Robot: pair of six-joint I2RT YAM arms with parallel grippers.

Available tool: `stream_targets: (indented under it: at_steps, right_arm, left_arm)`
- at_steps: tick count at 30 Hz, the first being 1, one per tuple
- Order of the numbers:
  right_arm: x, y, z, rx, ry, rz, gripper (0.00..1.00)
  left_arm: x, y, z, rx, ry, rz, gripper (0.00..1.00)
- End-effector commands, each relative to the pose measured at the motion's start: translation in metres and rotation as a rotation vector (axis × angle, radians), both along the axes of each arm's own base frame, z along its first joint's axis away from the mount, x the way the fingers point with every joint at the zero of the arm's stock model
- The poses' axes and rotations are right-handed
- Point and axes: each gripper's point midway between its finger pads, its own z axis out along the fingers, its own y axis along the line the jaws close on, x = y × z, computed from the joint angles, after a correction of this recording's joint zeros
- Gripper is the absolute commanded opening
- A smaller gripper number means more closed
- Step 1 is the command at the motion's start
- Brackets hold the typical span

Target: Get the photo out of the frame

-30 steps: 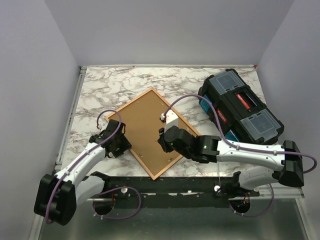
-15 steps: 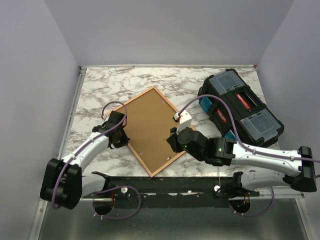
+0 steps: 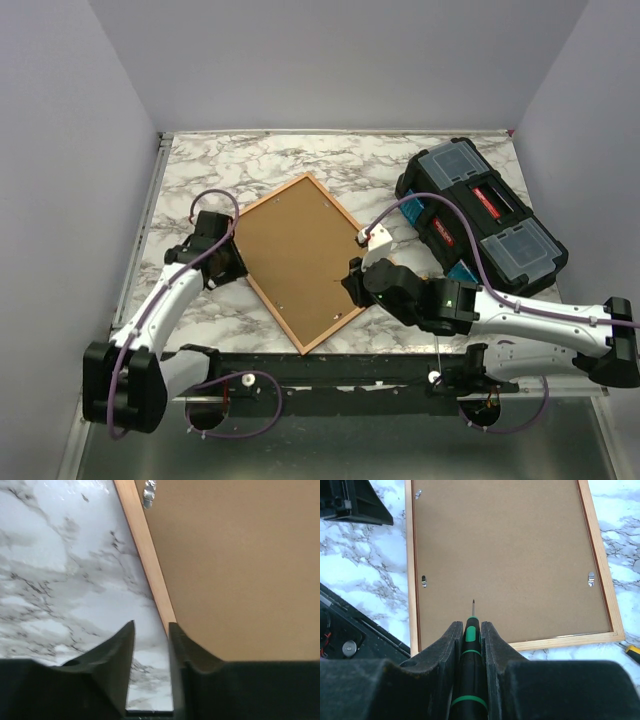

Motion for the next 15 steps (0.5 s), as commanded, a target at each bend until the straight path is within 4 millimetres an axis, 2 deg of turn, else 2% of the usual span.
stream_targets:
  at_steps: [1,3,5,6,10,15]
  right_arm:
    - [0.005,-0.012,0.006,0.012,-0.026,-0.049,0.01]
    - [0.007,-0.014,0.008,0.010,-0.035,-0.052,0.01]
    - [0.008,-0.014,0.010,0.006,-0.044,-0.054,0.01]
    - [0.009,-0.014,0.009,0.001,-0.047,-0.056,0.01]
    - [0.010,-0.010,0.012,-0.002,-0.052,-0.046,0.00]
    - [0.009,-0.004,0.013,0.006,-0.048,-0.032,0.01]
  left_arm:
    - [-0.031,-0.032,0.014,-0.205,-0.017,0.051,0.43]
    - [-0.047,-0.045,0.015,-0.267,-0.006,0.079,0.52]
    - [-0.063,-0.058,0.014,-0.317,0.012,0.107,0.78]
    - [-0.073,-0.065,0.010,-0.338,0.026,0.105,0.81]
    - [-0.103,-0.090,-0.004,-0.416,0.100,0.156,0.84]
    - [-0.116,-0.095,-0.026,-0.374,0.176,0.197,0.76]
